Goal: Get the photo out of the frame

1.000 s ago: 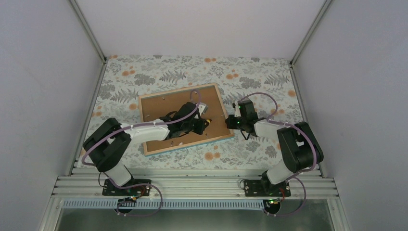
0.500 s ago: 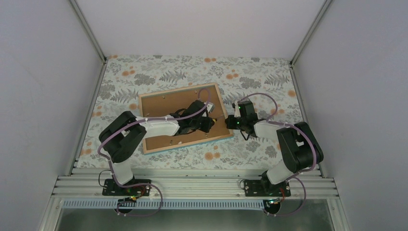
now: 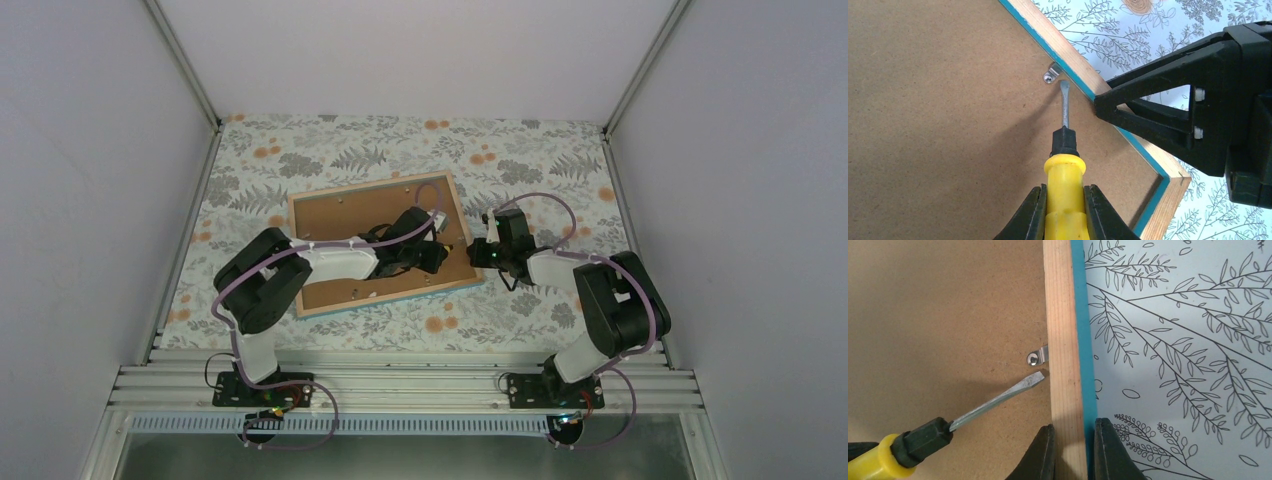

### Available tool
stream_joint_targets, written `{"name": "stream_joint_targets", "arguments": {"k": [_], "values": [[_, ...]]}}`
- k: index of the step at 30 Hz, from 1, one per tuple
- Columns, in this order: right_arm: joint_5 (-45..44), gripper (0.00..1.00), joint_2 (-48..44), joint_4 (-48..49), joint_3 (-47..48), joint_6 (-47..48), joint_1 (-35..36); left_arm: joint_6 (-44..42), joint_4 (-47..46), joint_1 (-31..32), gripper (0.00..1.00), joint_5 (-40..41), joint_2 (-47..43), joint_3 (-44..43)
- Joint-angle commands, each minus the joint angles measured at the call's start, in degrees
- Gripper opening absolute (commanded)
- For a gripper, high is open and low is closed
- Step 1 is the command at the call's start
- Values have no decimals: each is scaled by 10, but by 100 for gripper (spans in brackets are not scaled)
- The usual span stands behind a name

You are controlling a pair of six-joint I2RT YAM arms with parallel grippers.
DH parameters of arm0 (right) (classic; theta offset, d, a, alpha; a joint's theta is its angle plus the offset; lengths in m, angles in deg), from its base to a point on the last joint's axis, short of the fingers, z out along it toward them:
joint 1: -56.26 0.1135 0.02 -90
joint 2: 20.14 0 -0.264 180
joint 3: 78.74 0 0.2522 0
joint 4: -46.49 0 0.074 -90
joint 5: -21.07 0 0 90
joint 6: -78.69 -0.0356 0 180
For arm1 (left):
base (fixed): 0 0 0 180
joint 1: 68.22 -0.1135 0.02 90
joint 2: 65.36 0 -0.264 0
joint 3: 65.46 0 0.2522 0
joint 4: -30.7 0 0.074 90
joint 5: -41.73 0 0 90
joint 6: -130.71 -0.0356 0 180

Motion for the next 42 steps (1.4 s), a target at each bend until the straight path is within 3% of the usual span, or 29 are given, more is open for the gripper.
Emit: {"name": "stream_joint_targets", "arguments": {"k": [1,18,42], "values": [[7,4,16,7,2,-21,5,-3,-5,3,3,21,13,-18],[4,4,15,4,3,-20,7,15,-4,1,2,54,22,-30],[-13,4,13,5,0,-26,7,87,-34,-3,3,86,-28,24]]}}
